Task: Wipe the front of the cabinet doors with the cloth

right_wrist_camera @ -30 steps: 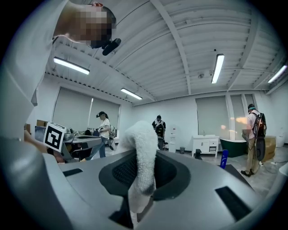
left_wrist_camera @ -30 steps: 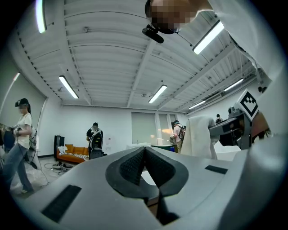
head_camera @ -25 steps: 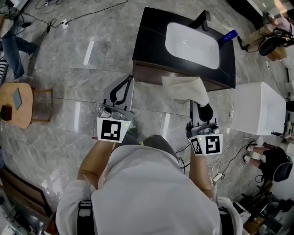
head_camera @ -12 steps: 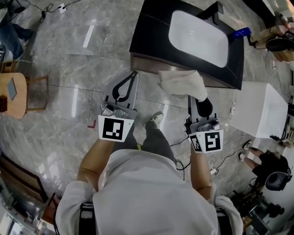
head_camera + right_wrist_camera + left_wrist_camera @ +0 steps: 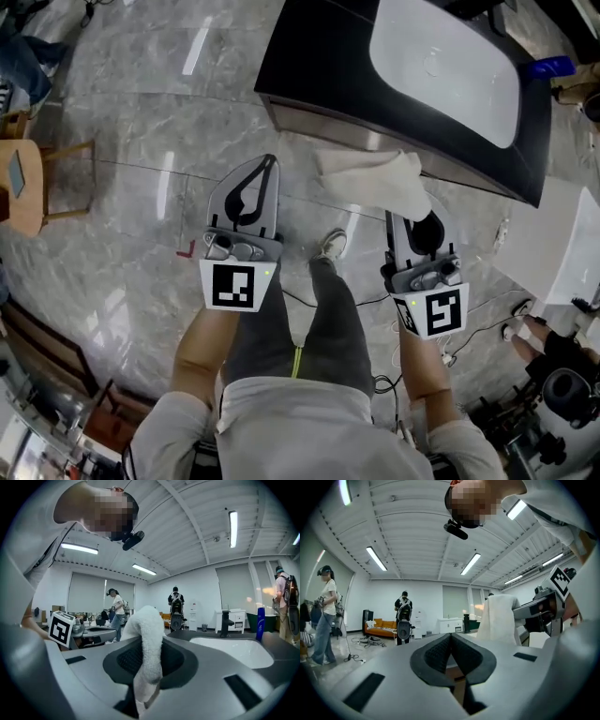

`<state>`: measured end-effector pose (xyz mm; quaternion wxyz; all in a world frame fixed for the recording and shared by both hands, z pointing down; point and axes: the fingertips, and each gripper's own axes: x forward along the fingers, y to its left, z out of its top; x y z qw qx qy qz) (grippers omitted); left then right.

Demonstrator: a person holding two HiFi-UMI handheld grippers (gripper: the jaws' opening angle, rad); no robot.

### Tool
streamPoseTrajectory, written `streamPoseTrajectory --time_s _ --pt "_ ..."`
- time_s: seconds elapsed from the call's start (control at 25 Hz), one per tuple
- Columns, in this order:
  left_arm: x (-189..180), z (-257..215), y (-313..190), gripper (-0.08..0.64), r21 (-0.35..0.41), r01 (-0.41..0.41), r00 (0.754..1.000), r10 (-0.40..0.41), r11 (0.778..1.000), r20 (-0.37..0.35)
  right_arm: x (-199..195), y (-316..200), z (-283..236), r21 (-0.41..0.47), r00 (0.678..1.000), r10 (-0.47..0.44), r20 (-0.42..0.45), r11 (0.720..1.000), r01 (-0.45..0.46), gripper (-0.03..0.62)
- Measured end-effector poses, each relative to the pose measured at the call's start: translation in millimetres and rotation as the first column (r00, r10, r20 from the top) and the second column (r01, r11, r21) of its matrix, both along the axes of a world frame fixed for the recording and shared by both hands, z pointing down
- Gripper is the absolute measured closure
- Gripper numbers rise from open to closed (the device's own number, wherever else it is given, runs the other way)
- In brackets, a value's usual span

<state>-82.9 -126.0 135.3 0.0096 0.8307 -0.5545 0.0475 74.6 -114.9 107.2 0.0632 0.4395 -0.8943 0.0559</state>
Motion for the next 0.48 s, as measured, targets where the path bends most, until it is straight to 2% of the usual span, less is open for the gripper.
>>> streamPoseTrajectory --time_s 0.2,0.48 --pt "8 75 -11 0.541 0.010 0.010 1.000 -0.011 1.000 0.012 4 -10 85 0.003 0.999 -0.019 0.026 1.000 0.019 0.512" --pt "9 174 -11 0.541 0.040 -0.054 0.998 0.052 0.998 0.047 -18 -24 191 0.046 0.996 -0.031 0.082 0.999 0.027 0.512"
